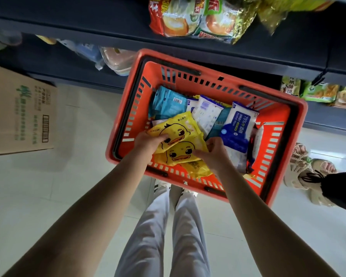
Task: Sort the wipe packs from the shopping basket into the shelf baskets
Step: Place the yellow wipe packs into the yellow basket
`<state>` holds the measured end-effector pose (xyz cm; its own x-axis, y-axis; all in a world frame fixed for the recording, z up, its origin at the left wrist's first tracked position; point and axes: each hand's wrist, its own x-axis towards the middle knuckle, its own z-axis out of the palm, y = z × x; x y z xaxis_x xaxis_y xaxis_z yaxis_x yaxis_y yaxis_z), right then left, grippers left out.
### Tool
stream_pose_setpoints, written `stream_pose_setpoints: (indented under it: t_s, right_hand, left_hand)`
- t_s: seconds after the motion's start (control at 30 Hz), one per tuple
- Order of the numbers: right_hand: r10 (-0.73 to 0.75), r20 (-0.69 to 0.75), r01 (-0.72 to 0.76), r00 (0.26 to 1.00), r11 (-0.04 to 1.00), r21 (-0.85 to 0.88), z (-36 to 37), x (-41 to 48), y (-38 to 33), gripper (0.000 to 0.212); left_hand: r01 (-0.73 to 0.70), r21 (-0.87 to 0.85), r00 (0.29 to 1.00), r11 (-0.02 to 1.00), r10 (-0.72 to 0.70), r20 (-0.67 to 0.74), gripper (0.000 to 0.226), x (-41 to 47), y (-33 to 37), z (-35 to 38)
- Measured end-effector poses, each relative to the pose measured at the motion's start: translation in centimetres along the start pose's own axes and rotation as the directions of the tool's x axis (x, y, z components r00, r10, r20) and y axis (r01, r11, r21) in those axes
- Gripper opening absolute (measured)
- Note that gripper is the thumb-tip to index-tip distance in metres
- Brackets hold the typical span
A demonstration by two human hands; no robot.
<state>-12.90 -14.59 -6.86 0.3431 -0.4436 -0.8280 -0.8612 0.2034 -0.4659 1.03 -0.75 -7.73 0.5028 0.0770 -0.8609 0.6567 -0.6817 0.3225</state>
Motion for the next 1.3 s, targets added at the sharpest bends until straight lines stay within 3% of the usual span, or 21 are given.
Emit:
stream_pose_setpoints:
  t_s: [0.1,0.17,0.27,0.43,0.57,0.63,0.67,0.7,0.77,0.83,0.9,1.03,1.3]
  right_hand:
    - [-0.01,-0.015,0.011,1.0,0.996,0.088,0.4,-0.9,-0.4,0.062]
    - [-0.039,0.0,0.038,0.999,0.978,0.205,0.1,-1.7,-0.4,0.055]
    - [-0.126,-0.016,0.124,0.992,0.943,0.308,-1.6,-3.7,-0.4,0.024]
    - [-0.19,-0.003,0.154,0.982,0.785,0.6,-5.9,-9.8,-2.1,0.029]
    - [-0.244,-0.038,0.202,0.969,0.696,0.689,-9.4,-18.2,-6.3,0.029]
    - [-0.265,-0.077,0.253,0.961,0.733,0.632,-10.6,-22.6,-8.3,0.055]
    - [-0.178,-0.032,0.154,0.983,0.726,0.67,-10.7,-24.8,-9.8,0.063]
    - [-0.143,-0.061,0.141,0.988,0.661,0.737,-11.0,-26.4,-11.0,0.054]
    - [-0.196,-0.108,0.211,0.975,0.64,0.739,-11.2,-29.7,-13.4,0.033]
    - [-0.366,-0.161,0.372,0.917,0.635,0.677,-9.9,-33.4,-16.5,0.024]
    - [-0.411,-0.152,0.379,0.899,0.554,0.741,-7.9,-35.7,-20.2,0.022]
    - [-0.525,-0.119,0.445,0.843,0.556,0.702,-2.9,-39.0,-27.8,0.011]
    - [-0.71,-0.13,0.562,0.692,0.416,0.715,10.0,-44.8,-38.3,0.014]
  left_hand:
    - [-0.04,-0.119,0.999,0.992,0.04,-0.01,0.074,-0.8,0.2,-0.1]
    - [-0.093,-0.157,0.996,0.983,0.089,-0.028,0.085,-1.6,0.4,-0.2]
    - [-0.221,-0.206,0.975,0.953,0.217,-0.042,0.054,-3.8,0.8,-1.1]
    - [-0.336,-0.345,0.942,0.877,0.315,-0.116,0.046,-10.0,1.3,-4.5]
    - [-0.335,-0.566,0.939,0.753,0.314,-0.137,0.045,-18.4,2.3,-9.4]
    - [-0.32,-0.655,0.931,0.684,0.356,-0.083,0.05,-23.0,3.0,-12.4]
    - [-0.318,-0.692,0.924,0.648,0.376,-0.073,0.049,-25.1,3.4,-14.0]
    - [-0.31,-0.731,0.922,0.608,0.381,-0.074,0.045,-27.1,3.9,-15.8]
    - [-0.286,-0.808,0.915,0.515,0.398,-0.07,0.04,-31.0,5.2,-19.5]
    - [-0.288,-0.859,0.91,0.424,0.401,-0.107,0.037,-34.2,6.4,-23.8]
    - [-0.325,-0.885,0.899,0.334,0.401,-0.178,0.037,-36.4,7.1,-28.2]
    - [-0.332,-0.923,0.886,0.194,0.399,-0.235,0.015,-38.1,7.3,-35.6]
    - [-0.413,-0.891,0.819,0.187,0.505,-0.273,0.033,-36.9,6.2,-49.4]
